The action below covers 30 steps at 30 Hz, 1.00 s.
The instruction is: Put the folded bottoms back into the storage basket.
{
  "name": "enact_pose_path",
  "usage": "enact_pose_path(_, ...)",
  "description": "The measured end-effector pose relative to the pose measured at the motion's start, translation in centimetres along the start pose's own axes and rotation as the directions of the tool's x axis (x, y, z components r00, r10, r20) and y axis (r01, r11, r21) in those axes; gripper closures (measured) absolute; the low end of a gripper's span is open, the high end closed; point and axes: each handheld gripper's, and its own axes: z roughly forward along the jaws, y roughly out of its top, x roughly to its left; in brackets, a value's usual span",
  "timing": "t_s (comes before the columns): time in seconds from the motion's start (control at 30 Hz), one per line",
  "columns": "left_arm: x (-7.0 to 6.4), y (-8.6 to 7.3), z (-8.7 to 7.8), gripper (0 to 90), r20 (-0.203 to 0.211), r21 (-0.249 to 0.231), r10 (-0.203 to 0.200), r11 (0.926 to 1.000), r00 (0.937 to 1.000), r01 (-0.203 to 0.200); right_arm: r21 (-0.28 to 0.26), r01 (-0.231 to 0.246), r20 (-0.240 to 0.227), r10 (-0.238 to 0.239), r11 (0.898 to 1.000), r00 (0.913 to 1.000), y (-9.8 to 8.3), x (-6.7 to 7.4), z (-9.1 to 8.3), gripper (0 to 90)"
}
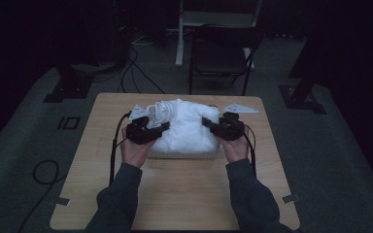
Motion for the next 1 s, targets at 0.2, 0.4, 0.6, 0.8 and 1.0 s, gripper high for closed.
enact_pose_path(0.2,0.3,0.2,0.4,55.3,-0.009,0.000,-0.002,1.0000,1.0000,0.002,0.004,0.004,0.009,-0.005,1.000,1.0000,0.4,-0.2,0.4,69.0)
enact_pose_path(0.4,0.7,0.4,0.9,55.3,-0.018,0.003,0.003,1.0000,0.9998,-0.003,0.006,0.005,0.014,-0.005,1.000,0.9999,0.6,-0.4,1.0,69.0)
enact_pose_path(0.6,1.2,0.3,1.8,55.3,-0.025,0.009,0.003,1.0000,0.9997,-0.003,0.016,-0.011,0.022,0.011,1.000,0.9997,0.5,-0.9,1.9,69.0)
enact_pose_path(0.8,1.6,0.2,2.4,55.3,-0.032,0.018,0.005,0.9998,0.9995,-0.005,0.020,-0.017,0.029,0.016,1.000,0.9994,0.4,-1.2,2.4,69.0)
enact_pose_path(1.0,2.0,0.4,2.8,55.3,-0.041,0.019,0.006,0.9998,0.9992,-0.005,0.023,-0.016,0.037,0.015,1.000,0.9992,0.6,-1.3,2.8,69.1)
